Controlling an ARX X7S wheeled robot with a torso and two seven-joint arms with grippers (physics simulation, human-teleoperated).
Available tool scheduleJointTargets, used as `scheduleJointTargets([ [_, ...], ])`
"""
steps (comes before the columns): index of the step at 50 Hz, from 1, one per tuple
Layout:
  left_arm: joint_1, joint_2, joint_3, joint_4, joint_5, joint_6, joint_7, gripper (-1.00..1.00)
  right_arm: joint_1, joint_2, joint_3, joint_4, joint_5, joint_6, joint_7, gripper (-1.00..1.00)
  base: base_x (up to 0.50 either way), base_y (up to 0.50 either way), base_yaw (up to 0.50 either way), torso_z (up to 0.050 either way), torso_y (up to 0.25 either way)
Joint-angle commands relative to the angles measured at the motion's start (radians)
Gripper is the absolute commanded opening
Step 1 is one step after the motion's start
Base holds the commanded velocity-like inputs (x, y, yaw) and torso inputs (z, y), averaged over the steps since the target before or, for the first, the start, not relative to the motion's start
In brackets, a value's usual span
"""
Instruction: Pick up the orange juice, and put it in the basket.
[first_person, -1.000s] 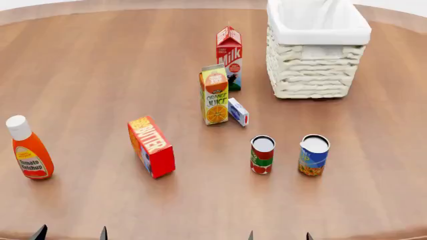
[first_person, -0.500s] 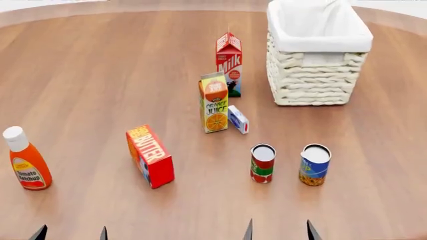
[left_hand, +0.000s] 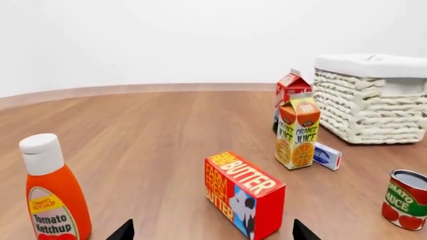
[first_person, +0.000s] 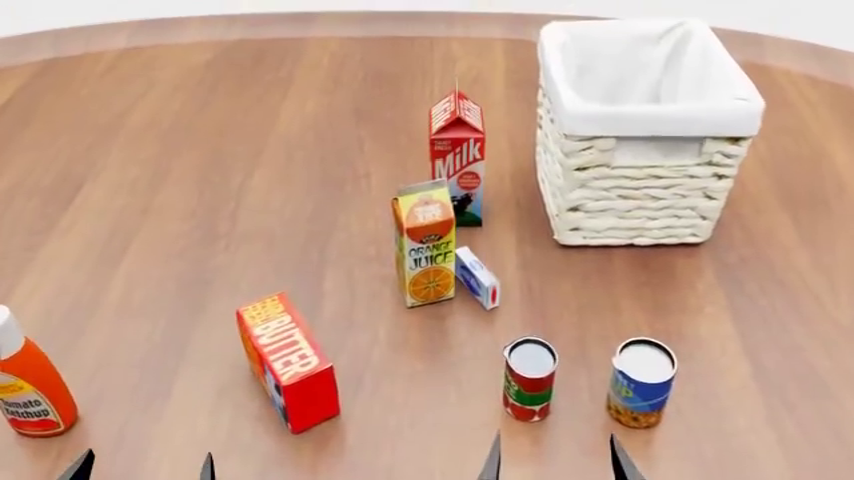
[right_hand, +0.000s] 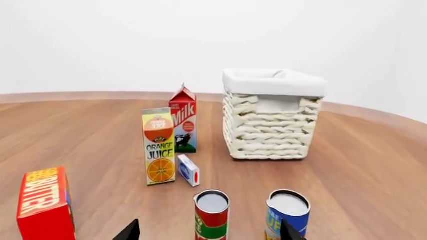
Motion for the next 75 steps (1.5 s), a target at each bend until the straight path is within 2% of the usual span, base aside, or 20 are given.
scheduleJointTargets([
  [1, -0.001, -0.013, 0.016, -0.001, -0.013, 0.002, -0.016, 1.0, 0.0, 0.014, -0.017, -0.012, 0.014, 0.009, 0.016, 1.0, 0.23, 0.0, 0.0, 0.0, 0.0],
  [75, -0.01, -0.068, 0.082, -0.004, -0.068, 0.014, -0.079, 1.0, 0.011, 0.069, -0.086, -0.017, 0.085, -0.007, 0.084, 1.0, 0.25, 0.0, 0.0, 0.0, 0.0],
])
